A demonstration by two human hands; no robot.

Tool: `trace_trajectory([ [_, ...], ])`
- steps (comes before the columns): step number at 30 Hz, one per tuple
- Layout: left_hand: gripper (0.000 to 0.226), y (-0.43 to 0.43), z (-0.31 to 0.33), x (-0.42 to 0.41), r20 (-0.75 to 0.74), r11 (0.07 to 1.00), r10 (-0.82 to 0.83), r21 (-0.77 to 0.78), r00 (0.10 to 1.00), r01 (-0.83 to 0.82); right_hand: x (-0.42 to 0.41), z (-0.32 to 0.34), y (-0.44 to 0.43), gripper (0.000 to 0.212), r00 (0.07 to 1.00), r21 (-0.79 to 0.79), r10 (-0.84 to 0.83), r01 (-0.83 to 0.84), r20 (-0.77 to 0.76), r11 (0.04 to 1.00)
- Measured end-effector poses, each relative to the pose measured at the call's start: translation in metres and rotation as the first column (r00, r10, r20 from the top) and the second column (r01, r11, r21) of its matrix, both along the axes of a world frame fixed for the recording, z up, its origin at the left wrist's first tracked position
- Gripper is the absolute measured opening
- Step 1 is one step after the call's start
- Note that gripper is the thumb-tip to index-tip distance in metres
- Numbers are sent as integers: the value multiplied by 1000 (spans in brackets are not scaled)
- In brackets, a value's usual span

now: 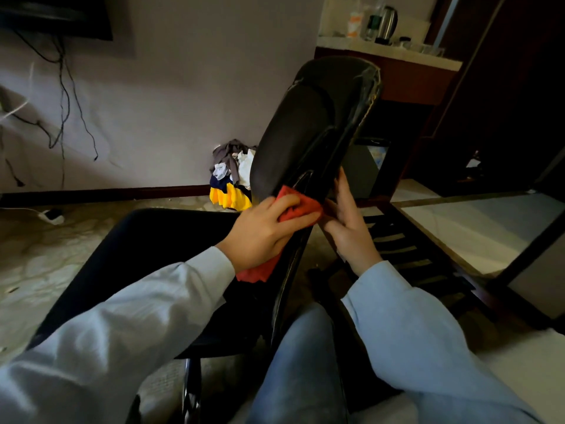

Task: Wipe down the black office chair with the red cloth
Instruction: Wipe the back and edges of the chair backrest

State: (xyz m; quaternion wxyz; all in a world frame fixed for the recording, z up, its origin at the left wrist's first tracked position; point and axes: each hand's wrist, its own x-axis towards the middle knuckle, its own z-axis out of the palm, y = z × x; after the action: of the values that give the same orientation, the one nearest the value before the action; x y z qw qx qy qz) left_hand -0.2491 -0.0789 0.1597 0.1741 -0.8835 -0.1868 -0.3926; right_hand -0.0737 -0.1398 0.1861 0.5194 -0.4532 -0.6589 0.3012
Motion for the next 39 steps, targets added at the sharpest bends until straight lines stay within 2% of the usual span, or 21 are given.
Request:
trace_trajectory([
  [2,44,-1,-20,-9,-79,999,-22,-35,997,19,-1,-3,0,81,1000,-10,4,-4,6,1000],
  [4,43,-2,-32,-17,-83,995,-57,-86,995,50,-1,-6,-1,84,1000,-29,-2,3,14,1000],
  [5,41,-4,-35,-19,-32,991,-74,-111,997,70,-1,-9,-1,84,1000,-42,-7,7,19,999],
  [7,37,-7,-32,-19,174,976,-91,-180,981,122,0,-15,0,83,1000,-75,-13,15,29,997],
  [9,34,-8,-20,-13,386,958,-83,-222,919,180,0,-18,0,82,999,-88,-17,20,38,996],
  [12,33,-5,9,2,523,957,-50,-220,851,191,-1,-19,0,81,999,-90,-20,22,28,996],
  [15,35,-1,33,13,511,966,-52,-193,858,174,0,-22,1,81,999,-92,-38,41,36,995],
  [19,39,0,26,24,335,972,-103,-165,937,166,-1,-29,1,80,997,-134,-62,68,46,989],
  [23,41,-6,-12,22,330,975,-38,-194,943,107,-1,-38,1,80,994,-154,-88,96,56,983],
  [26,42,-10,-49,12,259,973,12,-227,966,49,-2,-42,-2,79,993,-160,-86,98,80,982],
  [31,39,-17,-104,-9,85,966,22,-260,996,0,-3,-48,-4,78,999,-182,-33,37,25,983],
  [33,37,-20,-110,-12,129,956,26,-292,991,13,-5,-51,-5,77,999,-181,-35,34,-1,983],
  [35,37,-24,-100,-9,262,937,47,-346,964,48,-9,-50,-7,76,999,-158,-42,39,-17,987],
  [39,36,-28,-52,7,521,916,84,-376,849,140,-11,-50,-7,81,999,-88,-37,36,-15,995],
])
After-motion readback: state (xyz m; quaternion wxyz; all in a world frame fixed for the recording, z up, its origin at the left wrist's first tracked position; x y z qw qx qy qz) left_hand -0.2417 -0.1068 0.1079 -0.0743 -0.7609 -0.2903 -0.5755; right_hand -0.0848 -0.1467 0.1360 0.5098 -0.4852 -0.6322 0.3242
